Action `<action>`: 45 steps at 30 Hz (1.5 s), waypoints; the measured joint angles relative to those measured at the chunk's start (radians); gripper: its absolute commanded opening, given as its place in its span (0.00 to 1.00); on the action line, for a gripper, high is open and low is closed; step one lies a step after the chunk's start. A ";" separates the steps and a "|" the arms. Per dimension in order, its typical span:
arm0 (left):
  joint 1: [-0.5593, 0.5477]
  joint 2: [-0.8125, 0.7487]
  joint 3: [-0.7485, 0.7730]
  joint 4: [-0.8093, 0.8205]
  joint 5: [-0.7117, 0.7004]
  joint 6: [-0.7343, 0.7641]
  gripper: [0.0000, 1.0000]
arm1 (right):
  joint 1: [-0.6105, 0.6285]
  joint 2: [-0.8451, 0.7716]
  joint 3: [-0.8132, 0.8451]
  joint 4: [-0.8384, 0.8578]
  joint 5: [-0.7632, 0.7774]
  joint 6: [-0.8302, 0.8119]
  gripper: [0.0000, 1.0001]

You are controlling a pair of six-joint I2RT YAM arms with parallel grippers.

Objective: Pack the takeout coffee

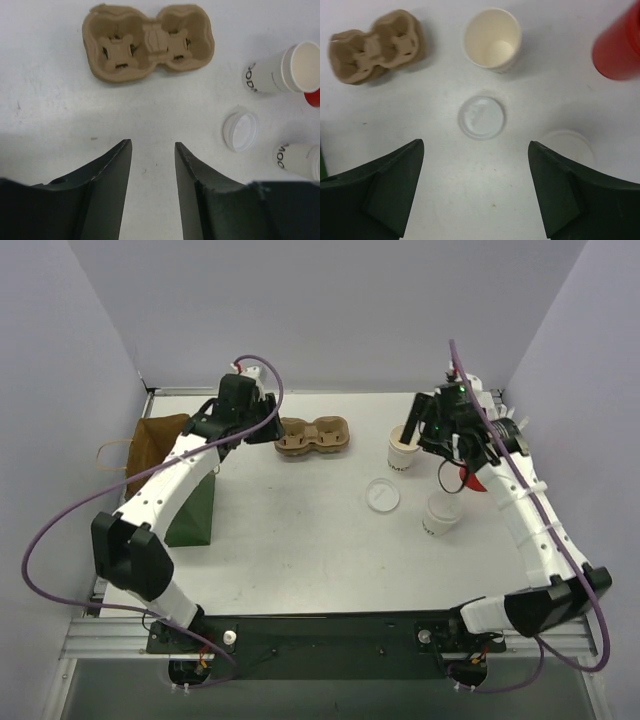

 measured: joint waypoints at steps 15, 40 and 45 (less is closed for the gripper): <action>0.010 0.587 0.473 -0.078 -0.268 0.026 0.36 | 0.142 0.934 0.820 0.078 -0.149 -0.095 0.60; 0.066 0.740 0.583 -0.112 -0.245 0.052 0.38 | 0.147 1.068 0.816 0.200 -0.155 -0.150 0.46; 0.066 0.754 0.592 -0.112 -0.225 0.052 0.38 | 0.149 1.108 0.816 0.201 -0.155 -0.150 0.44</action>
